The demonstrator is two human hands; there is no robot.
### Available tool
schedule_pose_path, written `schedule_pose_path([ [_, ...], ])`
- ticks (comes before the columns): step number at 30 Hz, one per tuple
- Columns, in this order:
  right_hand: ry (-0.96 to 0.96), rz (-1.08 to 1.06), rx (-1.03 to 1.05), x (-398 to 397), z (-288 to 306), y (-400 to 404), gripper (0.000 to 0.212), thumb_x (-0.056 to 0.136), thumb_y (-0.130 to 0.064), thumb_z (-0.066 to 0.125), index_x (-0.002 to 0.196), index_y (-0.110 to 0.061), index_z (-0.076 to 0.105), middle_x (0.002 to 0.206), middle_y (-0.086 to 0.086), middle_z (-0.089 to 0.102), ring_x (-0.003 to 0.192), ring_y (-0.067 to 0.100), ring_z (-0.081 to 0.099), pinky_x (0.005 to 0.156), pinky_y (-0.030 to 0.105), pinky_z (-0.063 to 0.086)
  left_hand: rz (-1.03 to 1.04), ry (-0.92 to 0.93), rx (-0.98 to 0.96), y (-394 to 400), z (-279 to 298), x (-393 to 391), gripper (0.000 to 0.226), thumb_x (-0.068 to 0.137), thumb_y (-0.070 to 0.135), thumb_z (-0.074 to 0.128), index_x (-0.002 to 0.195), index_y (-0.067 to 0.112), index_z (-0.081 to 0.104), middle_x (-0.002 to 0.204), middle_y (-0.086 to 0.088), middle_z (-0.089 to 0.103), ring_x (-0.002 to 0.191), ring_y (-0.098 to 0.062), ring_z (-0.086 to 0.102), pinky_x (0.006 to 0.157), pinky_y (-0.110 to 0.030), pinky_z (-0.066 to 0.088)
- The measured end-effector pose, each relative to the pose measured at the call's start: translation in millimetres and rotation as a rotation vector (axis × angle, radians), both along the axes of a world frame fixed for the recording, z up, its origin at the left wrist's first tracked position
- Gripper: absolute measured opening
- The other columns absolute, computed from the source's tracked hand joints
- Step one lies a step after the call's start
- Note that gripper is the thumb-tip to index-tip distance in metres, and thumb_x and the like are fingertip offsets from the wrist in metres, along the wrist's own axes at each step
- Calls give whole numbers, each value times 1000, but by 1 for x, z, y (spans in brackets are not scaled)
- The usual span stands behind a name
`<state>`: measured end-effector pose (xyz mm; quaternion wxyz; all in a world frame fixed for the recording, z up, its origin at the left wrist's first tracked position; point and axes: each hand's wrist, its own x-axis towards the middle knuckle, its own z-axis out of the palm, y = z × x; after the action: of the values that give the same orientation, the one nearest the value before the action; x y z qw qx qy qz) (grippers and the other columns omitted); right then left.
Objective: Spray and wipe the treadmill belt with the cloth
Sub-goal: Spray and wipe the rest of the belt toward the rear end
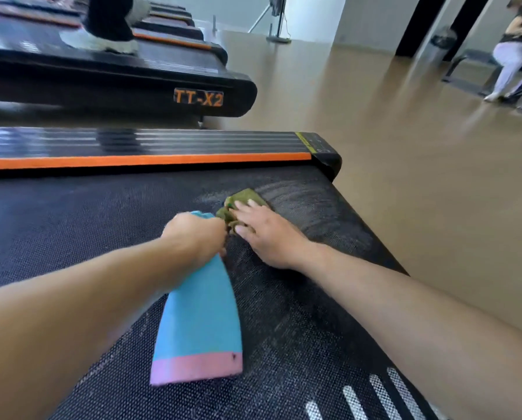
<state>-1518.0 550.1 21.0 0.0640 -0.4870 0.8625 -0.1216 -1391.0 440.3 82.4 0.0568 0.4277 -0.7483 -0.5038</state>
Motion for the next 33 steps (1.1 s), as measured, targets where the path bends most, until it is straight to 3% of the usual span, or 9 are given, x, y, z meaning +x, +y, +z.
schedule_pose_path([
  [2, -26, -67, 4, -6, 0, 12, 49, 104, -36, 31, 152, -25, 30, 160, -6, 21, 149, 13, 13, 121, 35, 11, 27, 24, 113, -9, 1, 11, 14, 93, 13, 65, 93, 5, 77, 74, -8, 77, 54, -13, 74, 56, -20, 61],
  [4, -25, -259, 8, -27, 2, 28, 49, 104, -37, 27, 152, -25, 29, 161, -7, 18, 149, 14, 11, 121, 35, 10, 28, 65, 96, -14, 4, 7, 16, 89, 16, 65, 92, 7, 79, 70, -5, 79, 75, -23, 80, 82, -37, 66],
  [6, 18, -503, 38, -51, 2, 48, 51, 104, -37, 24, 153, -22, 29, 162, -3, 17, 149, 19, 12, 121, 38, 11, -49, 86, 18, -7, 15, 1, 19, 83, 23, 64, 87, 13, 79, 74, -3, 80, 86, -27, 78, 90, -42, 62],
  [13, 55, -857, 99, -95, 9, 36, 53, 102, -37, 21, 150, -19, 32, 160, 2, 24, 144, 28, 22, 118, 44, 18, -142, 154, -223, 5, 36, -46, 22, 86, 33, 60, 92, 19, 76, 93, -2, 75, 84, -23, 69, 62, -28, 47],
  [16, 88, -614, 110, -79, 16, 4, 47, 103, -33, 25, 145, -17, 42, 156, 3, 31, 141, 28, 26, 116, 44, 22, -93, 133, -242, 2, 30, -62, 26, 86, 34, 59, 94, 16, 76, 94, -4, 76, 85, -25, 69, 62, -29, 46],
  [20, -74, -199, -6, -73, 13, -22, 50, 104, -36, 25, 152, -24, 29, 161, -6, 18, 149, 18, 11, 119, 39, 10, -40, 32, -237, -4, 21, -78, 34, 82, 32, 56, 99, 10, 76, 97, -6, 77, 88, -26, 70, 60, -29, 44],
  [25, -35, -827, -32, -145, 19, 35, 43, 102, -30, 32, 136, -11, 49, 145, 10, 45, 130, 32, 43, 104, 40, 35, -14, -14, -247, -10, 15, -85, 38, 82, 33, 55, 100, 9, 78, 97, -7, 77, 87, -27, 70, 63, -29, 47],
  [27, -21, -907, -35, -149, 12, 35, 41, 101, -33, 33, 133, -14, 50, 139, 9, 50, 124, 31, 48, 100, 39, 38, -14, -6, -250, -10, 14, -86, 39, 82, 33, 55, 101, 9, 77, 98, -8, 77, 89, -27, 70, 67, -30, 49],
  [33, 0, -212, -31, -77, 10, -20, 46, 104, -33, 27, 145, -16, 40, 157, 5, 30, 144, 25, 25, 115, 41, 21, 26, 60, -255, -10, 20, -74, 40, 79, 34, 54, 102, 9, 76, 98, -6, 75, 83, -24, 67, 62, -28, 46],
])
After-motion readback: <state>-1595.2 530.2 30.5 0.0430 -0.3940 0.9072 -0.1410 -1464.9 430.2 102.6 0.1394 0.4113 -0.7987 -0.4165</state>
